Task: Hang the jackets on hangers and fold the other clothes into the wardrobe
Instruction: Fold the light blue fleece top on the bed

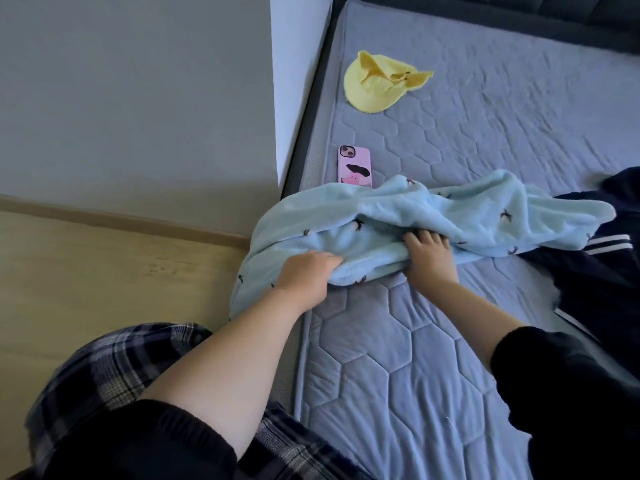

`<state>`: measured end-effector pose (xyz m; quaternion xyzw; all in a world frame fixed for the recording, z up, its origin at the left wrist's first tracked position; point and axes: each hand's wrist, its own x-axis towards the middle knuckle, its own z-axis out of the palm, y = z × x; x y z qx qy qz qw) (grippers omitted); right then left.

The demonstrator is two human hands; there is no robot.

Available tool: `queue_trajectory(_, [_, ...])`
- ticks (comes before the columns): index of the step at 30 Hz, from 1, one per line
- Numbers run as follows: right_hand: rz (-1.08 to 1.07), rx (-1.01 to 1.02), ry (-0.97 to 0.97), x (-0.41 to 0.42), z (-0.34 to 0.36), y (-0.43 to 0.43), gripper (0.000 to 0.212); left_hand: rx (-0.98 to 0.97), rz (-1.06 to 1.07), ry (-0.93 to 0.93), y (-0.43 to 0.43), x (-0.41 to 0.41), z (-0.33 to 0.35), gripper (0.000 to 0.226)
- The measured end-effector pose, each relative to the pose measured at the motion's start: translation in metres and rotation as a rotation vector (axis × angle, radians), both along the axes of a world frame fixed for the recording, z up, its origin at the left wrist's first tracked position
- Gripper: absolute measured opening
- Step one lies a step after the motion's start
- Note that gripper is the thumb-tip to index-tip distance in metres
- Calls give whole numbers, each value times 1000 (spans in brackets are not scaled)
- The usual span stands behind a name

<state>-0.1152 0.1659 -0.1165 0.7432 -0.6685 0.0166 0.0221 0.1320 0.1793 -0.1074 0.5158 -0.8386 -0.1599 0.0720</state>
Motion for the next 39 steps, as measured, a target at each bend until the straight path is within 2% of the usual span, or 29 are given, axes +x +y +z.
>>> queue_trajectory(2, [-47, -20, -108, 16, 15, -11, 21, -39, 57, 12, -8, 10, 7, 28])
queue_trajectory(4, [-47, 27, -199, 42, 27, -19, 17, -29, 86, -67, -20, 27, 7, 21])
queue_trajectory(6, [24, 85, -297, 76, 40, -19, 21, 65, 102, -192, -31, 47, 1, 35])
queue_trajectory(7, [85, 144, -361, 92, 46, -16, 23, 146, 122, -257, -36, 57, -6, 52])
queue_trajectory(9, [208, 405, -412, 115, 55, -11, 29, 316, 116, -365, -41, 72, -15, 87])
queue_trajectory(10, [267, 552, -381, 119, 58, -9, 33, 416, 86, -411, -41, 76, -13, 92])
queue_trajectory(12, [280, 699, -410, 115, 58, -3, 35, 571, 28, -405, -35, 75, -5, 72])
queue_trajectory(13, [229, 632, -520, 109, 58, 1, 29, 591, 36, -345, -32, 72, -2, 55])
queue_trajectory(15, [23, 276, -782, 91, 57, 8, 23, 556, 88, -163, -29, 63, 6, 26])
queue_trajectory(17, [-171, -108, -792, 71, 55, 13, 15, 464, 138, 7, -27, 53, 17, 22])
queue_trajectory(18, [-236, -195, -725, 58, 55, 13, 18, 405, 152, 62, -26, 47, 24, 25])
queue_trajectory(19, [-293, -185, -642, 44, 52, 11, 31, 353, 169, 91, -24, 42, 28, 27])
queue_trajectory(21, [-391, 2, -436, 20, 48, 7, 60, 274, 177, 147, -21, 32, 35, 27])
queue_trajectory(22, [-411, 85, -319, 10, 46, 6, 66, 258, 167, 170, -20, 27, 35, 29])
queue_trajectory(23, [-416, 139, -208, 3, 45, 6, 61, 243, 154, 200, -20, 22, 33, 34])
queue_trajectory(25, [-396, 212, -46, -4, 47, 6, 36, 171, 128, 231, -21, 12, 27, 38])
queue_trajectory(27, [-385, 264, -9, -3, 59, -1, 26, 81, 98, 236, -20, 0, 25, 38])
queue_trajectory(30, [-417, 227, -103, -3, 89, -30, 19, -41, 14, 171, -18, -15, 24, 56])
queue_trajectory(33, [-394, -153, -419, 2, 123, -61, 19, -225, -47, 100, -20, -26, 22, 58])
queue_trajectory(35, [-248, -400, -637, 15, 144, -70, 23, -295, -23, 88, -24, -33, 22, 63])
queue_trajectory(37, [-46, -402, -733, 29, 152, -72, 41, -343, 92, 65, -29, -38, 21, 70])
queue_trajectory(39, [14, -260, -718, 32, 140, -67, 63, -374, 303, 67, -35, -40, 20, 73])
